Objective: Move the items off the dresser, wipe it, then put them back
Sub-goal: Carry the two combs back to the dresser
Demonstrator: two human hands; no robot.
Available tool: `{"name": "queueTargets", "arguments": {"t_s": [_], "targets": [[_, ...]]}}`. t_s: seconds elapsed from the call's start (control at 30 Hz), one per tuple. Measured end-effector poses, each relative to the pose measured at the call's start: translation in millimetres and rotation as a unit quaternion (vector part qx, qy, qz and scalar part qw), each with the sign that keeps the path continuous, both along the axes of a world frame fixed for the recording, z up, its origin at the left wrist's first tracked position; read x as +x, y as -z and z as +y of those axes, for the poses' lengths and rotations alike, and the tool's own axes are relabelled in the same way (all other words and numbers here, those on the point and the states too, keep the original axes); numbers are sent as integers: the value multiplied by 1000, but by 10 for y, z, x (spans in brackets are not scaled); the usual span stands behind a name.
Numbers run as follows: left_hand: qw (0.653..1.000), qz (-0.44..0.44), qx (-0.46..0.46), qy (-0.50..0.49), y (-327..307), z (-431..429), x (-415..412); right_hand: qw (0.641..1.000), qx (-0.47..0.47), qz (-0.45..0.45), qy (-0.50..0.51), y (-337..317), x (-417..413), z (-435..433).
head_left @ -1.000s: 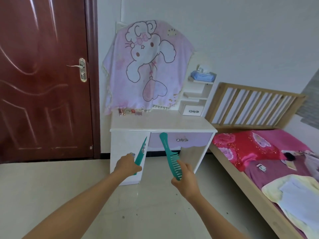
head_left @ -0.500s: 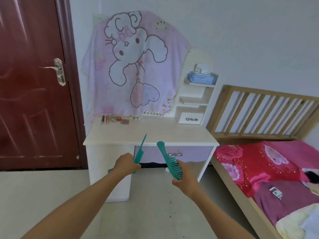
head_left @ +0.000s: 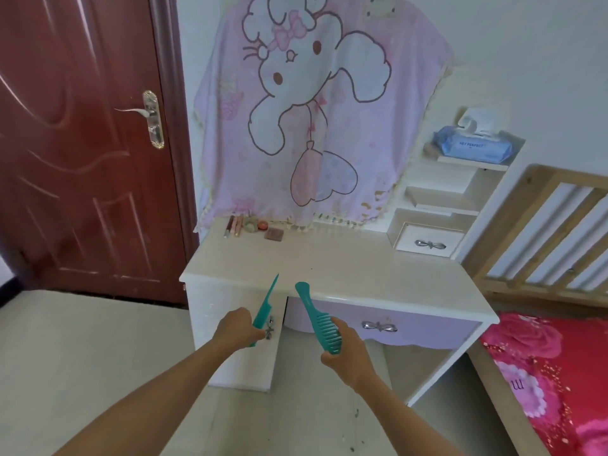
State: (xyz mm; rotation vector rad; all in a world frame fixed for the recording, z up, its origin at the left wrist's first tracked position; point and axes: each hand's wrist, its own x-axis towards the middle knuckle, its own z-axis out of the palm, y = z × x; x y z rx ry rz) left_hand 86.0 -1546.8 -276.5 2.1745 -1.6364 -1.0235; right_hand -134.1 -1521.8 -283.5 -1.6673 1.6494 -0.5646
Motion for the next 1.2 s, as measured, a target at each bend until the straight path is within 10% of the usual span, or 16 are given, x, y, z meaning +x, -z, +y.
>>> {"name": "queueTargets", "arguments": {"t_s": [0.67, 1.2], "targets": [[1000, -3, 22, -7, 594, -2422, -164, 996, 58, -12, 63, 496, -70, -2272], [985, -137, -25, -103, 945, -3269, -694, 990, 77, 68, -96, 678, -361, -3221]]}}
